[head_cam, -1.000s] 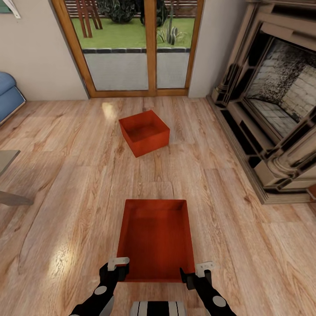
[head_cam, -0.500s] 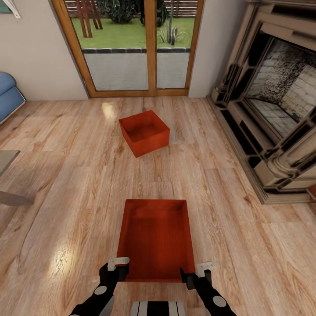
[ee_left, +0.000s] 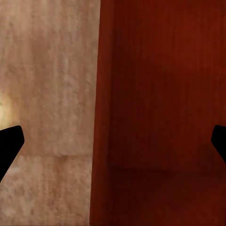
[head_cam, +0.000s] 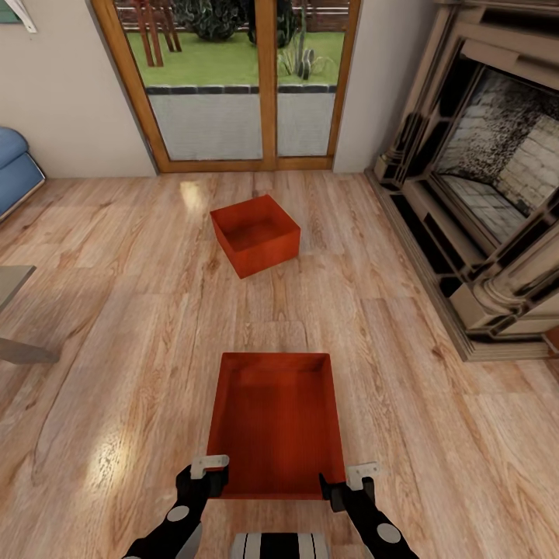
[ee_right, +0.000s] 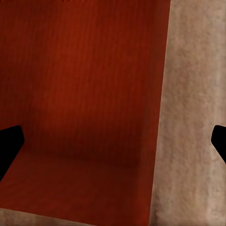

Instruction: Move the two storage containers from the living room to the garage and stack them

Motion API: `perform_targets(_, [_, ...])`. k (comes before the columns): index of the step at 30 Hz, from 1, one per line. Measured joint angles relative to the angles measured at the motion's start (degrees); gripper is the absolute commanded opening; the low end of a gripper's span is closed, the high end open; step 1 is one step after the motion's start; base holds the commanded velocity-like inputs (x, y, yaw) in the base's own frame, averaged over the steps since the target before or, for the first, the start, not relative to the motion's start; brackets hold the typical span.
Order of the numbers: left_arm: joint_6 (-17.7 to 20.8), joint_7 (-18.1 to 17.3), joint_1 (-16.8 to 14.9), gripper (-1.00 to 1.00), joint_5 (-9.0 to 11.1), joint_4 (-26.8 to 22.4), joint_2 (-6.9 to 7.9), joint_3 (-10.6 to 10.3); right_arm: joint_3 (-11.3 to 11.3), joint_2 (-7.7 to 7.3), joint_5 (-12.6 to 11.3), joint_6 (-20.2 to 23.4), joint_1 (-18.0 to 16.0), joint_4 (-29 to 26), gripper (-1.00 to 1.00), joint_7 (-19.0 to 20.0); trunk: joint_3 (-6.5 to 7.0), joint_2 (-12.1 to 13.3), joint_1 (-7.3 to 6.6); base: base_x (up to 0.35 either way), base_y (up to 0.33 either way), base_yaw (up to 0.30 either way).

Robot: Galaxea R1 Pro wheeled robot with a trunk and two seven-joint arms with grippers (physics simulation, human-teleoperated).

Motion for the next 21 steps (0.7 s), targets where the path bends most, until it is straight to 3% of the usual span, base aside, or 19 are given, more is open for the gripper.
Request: perform_targets(21, [0.0,0.0,0.0,1.0,0.0,0.0,-0.06,0.0,-0.2,-0.17,-0.3,0.3,-0.8,0.3,1.0,-1.2,0.0,0.0,0.0,0.0,0.0,0.0])
